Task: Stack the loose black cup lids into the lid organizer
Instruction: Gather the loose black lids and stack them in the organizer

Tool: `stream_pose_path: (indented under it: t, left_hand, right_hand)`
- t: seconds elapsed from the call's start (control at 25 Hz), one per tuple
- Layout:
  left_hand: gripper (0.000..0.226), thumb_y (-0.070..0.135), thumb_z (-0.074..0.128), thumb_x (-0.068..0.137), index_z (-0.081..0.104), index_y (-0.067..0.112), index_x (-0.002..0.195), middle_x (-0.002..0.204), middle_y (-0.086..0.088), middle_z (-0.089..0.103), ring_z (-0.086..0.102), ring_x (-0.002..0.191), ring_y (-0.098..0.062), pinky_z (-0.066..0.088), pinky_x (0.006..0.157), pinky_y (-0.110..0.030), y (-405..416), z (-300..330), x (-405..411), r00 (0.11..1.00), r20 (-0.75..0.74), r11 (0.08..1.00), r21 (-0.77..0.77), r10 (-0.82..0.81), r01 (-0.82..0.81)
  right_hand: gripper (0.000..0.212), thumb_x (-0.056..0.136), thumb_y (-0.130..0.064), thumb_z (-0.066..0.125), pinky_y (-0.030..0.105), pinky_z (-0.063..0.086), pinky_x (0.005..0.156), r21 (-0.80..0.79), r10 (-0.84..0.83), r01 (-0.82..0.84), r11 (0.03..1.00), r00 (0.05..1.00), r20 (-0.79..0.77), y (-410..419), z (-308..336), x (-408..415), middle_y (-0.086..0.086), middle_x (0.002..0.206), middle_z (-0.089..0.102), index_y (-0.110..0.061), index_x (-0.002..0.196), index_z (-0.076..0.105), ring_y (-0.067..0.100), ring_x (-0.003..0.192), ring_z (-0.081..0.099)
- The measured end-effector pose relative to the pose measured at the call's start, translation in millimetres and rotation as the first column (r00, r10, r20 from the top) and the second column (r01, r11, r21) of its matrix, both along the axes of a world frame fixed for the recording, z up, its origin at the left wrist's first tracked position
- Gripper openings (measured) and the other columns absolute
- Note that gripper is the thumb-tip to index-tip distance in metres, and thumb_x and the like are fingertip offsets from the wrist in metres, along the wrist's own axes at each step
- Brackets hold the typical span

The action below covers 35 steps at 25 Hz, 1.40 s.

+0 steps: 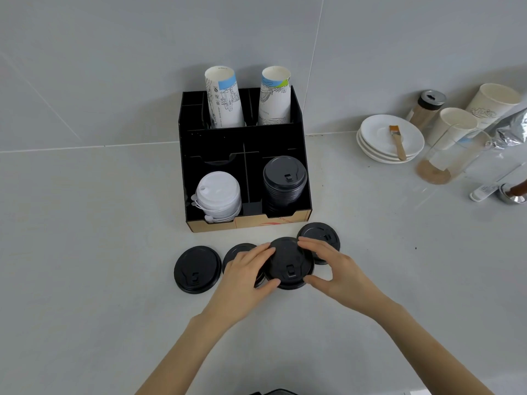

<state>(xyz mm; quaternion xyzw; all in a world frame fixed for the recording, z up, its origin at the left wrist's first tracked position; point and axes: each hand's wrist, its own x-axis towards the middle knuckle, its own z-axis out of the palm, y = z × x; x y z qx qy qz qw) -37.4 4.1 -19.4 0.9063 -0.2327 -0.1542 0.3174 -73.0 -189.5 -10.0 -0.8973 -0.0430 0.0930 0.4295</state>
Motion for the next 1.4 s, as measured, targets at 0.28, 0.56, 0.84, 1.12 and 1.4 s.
stream_pose_path:
  t: [0.28,0.56,0.84,1.12,1.4]
  left_hand:
    - [0.055,0.029,0.058,0.083,0.034,0.023,0.132,0.145,0.007,0.033,0.028,0.13,-0.013,0.018,0.103,-0.02,-6.2,27.9,31.9,0.995,0.093,0.994,-0.106,0.029,-0.019]
    - [0.054,0.027,0.055,0.085,0.032,0.021,0.133,0.147,0.004,0.03,0.026,0.13,-0.015,0.016,0.1,-0.018,-19.9,52.2,72.8,0.987,0.151,0.993,-0.11,0.056,-0.039]
    - [0.053,0.028,0.053,0.086,0.033,0.018,0.133,0.148,-0.001,0.031,0.028,0.131,-0.021,0.019,0.099,-0.019,-34.0,56.8,118.9,0.983,0.16,0.995,-0.073,0.084,-0.073]
    - [0.053,0.027,0.052,0.087,0.031,0.017,0.134,0.148,0.0,0.029,0.026,0.131,-0.021,0.02,0.103,-0.024,-41.6,42.8,143.0,0.987,0.126,0.995,-0.037,0.097,-0.093]
    - [0.052,0.024,0.053,0.086,0.032,0.016,0.133,0.148,-0.002,0.03,0.029,0.13,-0.024,0.024,0.105,-0.028,-46.1,25.5,142.5,0.99,0.101,0.995,-0.005,0.096,-0.096]
  right_hand:
    - [0.053,0.08,-0.01,0.061,0.008,0.03,0.1,-0.003,0.0,0.0,1.0,0.996,0.092,-5.4,26.6,30.5,-0.016,0.133,0.038,-0.025,0.127,0.042,0.003,0.121,0.04]
    - [0.055,0.081,-0.011,0.06,-0.011,0.016,0.09,-0.05,0.007,0.001,0.999,0.986,0.167,-13.7,47.8,75.2,-0.004,0.143,0.036,-0.024,0.13,0.038,0.003,0.125,0.033]
    - [0.058,0.08,-0.01,0.061,-0.007,0.018,0.089,-0.09,0.038,-0.028,0.996,0.992,0.116,-27.2,60.9,132.4,-0.001,0.143,0.038,-0.024,0.131,0.037,0.011,0.128,0.036]
    - [0.058,0.081,-0.012,0.059,0.01,0.014,0.094,-0.206,0.067,-0.044,0.978,0.992,0.105,-30.2,44.8,160.4,0.003,0.145,0.034,-0.022,0.133,0.036,0.021,0.131,0.028]
    - [0.055,0.081,-0.01,0.058,0.023,0.02,0.103,-0.257,0.06,-0.039,0.966,0.995,0.074,-28.9,25.2,159.7,0.005,0.147,0.03,-0.015,0.132,0.037,0.025,0.131,0.024]
